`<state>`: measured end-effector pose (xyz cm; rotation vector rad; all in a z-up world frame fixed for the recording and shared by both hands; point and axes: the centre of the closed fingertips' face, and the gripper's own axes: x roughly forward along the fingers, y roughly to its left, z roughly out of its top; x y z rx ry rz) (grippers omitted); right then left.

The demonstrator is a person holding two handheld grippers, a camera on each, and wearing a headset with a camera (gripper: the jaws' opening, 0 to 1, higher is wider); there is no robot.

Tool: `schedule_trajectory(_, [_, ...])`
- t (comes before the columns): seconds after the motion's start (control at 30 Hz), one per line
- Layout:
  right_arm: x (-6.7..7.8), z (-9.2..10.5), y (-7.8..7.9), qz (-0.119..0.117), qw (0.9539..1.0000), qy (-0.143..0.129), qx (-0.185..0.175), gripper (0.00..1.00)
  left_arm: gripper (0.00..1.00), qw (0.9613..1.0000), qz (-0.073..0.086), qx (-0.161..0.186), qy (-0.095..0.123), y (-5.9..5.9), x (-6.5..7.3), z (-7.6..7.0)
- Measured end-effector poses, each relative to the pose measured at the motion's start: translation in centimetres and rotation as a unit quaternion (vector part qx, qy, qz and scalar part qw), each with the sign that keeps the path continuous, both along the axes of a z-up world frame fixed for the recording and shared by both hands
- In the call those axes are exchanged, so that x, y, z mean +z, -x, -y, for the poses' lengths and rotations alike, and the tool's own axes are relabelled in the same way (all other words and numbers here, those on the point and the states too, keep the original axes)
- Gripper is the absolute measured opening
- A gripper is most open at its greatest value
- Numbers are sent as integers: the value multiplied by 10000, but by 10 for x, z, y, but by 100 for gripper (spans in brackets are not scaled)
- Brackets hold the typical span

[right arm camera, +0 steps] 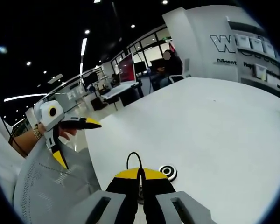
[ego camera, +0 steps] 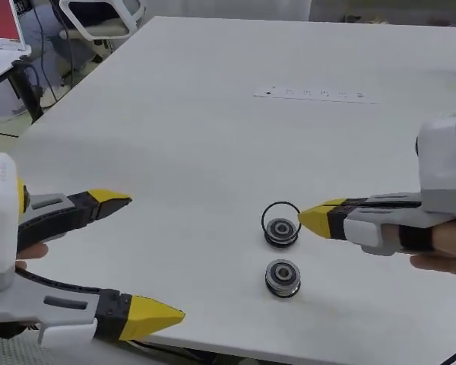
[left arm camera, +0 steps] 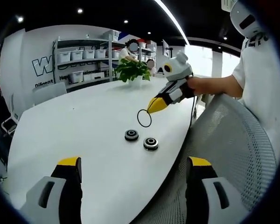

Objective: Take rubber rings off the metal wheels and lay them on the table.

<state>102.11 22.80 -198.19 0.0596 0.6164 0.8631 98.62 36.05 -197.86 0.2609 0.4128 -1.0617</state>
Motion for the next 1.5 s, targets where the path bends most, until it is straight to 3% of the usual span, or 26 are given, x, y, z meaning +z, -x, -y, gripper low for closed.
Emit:
schedule_trajectory(0.2, [4, -10, -2, -50, 9997, -235, -24, 0, 92, 9999, -28, 41, 107, -1, 1, 0])
schedule_trajectory(0.43, [6, -23, -2, -172, 9985, -524, -45, 0, 92, 10000, -49, -17, 69, 0, -1, 0])
schedule_trajectory(0.73, [0, -51, 8, -517, 9958, -715, 260, 0, 91, 9999, -46, -53, 115, 0, 0, 1])
schedule_trajectory(0.93, [-3, -70, 12, -367, 9965, -146, 734, 0, 93, 9998, -63, -95, 144, 2, 0, 2])
schedule_trajectory(1.07, [-6, -78, 10, -338, 9954, 72, 888, 0, 93, 9999, -56, -104, 109, 2, -1, 2])
schedule_trajectory(1.5, [-42, -90, 8, -474, 9878, 838, 1227, 0, 92, 9999, 2, -90, 117, 2, 1, 1])
